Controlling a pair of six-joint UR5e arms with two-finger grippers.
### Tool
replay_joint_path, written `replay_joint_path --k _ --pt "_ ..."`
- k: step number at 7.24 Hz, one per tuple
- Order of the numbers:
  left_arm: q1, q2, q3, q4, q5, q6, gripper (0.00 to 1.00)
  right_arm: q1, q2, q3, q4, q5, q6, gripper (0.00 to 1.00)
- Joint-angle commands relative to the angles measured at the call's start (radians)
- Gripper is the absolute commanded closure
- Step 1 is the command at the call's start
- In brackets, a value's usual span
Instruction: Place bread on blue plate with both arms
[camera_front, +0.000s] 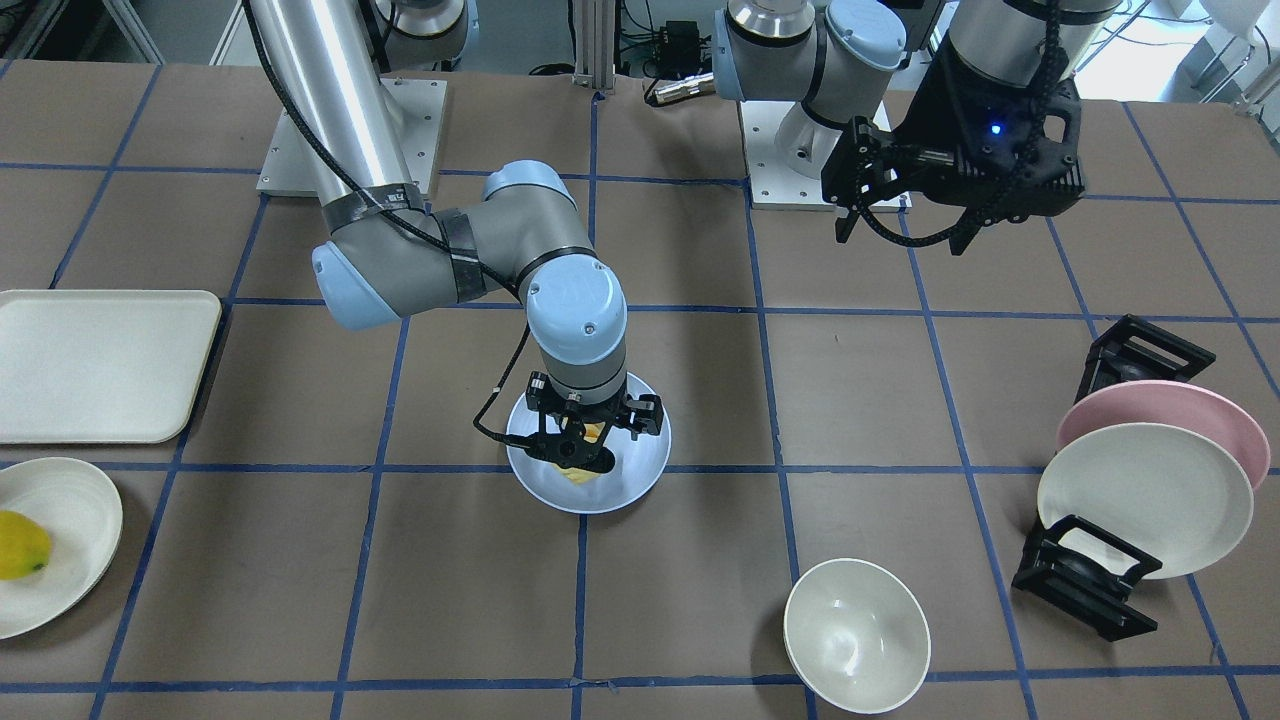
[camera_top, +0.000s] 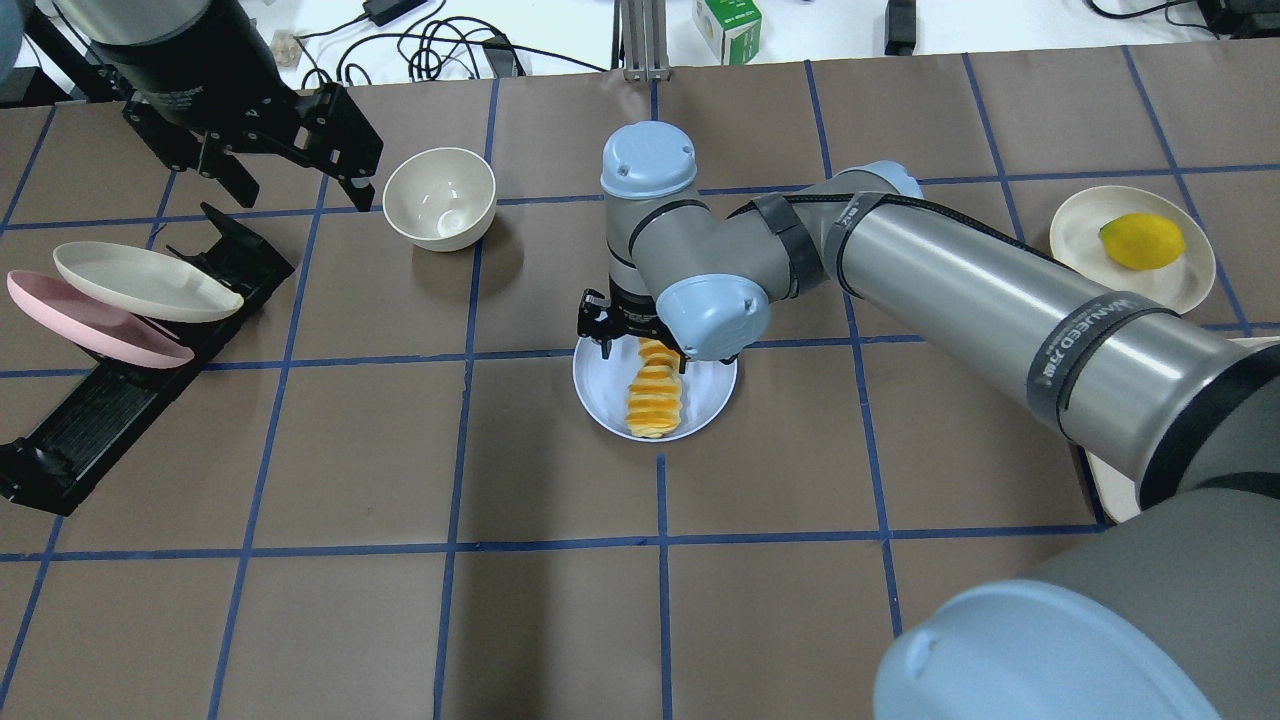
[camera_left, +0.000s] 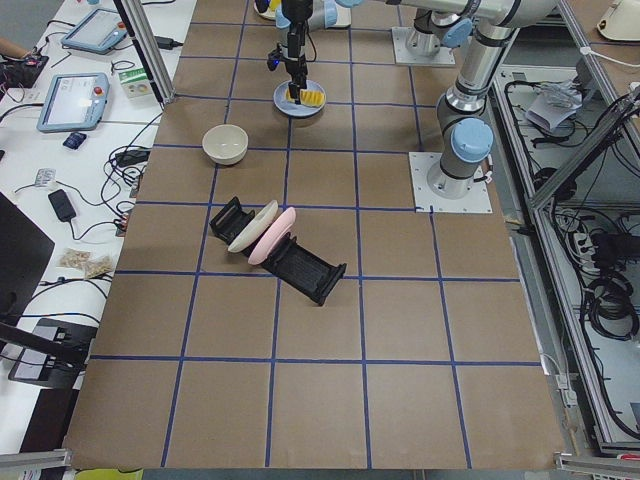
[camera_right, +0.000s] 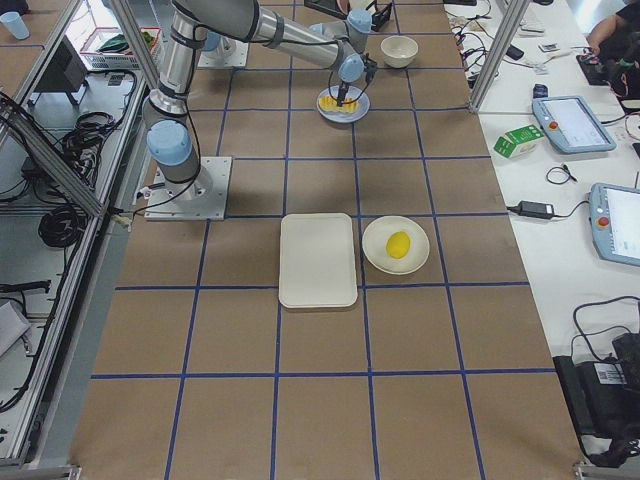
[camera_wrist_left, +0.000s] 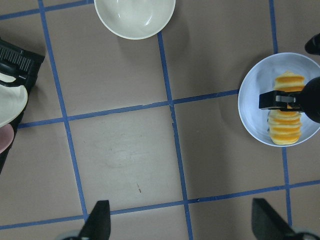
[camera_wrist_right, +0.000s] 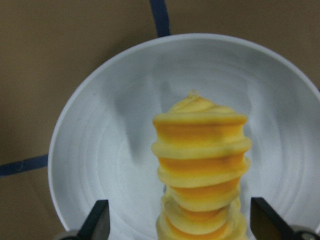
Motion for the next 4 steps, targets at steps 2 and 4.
replay_joint_path --k 2,4 --pt "-0.02 -0.003 -0.006 0.025 0.0 -0.017 0.0 -0.059 -0.127 -0.003 0.027 -0.014 -0.018 0.0" --pt "-0.023 -0.004 -0.006 0.025 -0.001 -0.019 0.0 -0.201 -0.268 -0.009 0.201 -0.014 -0.247 0.0"
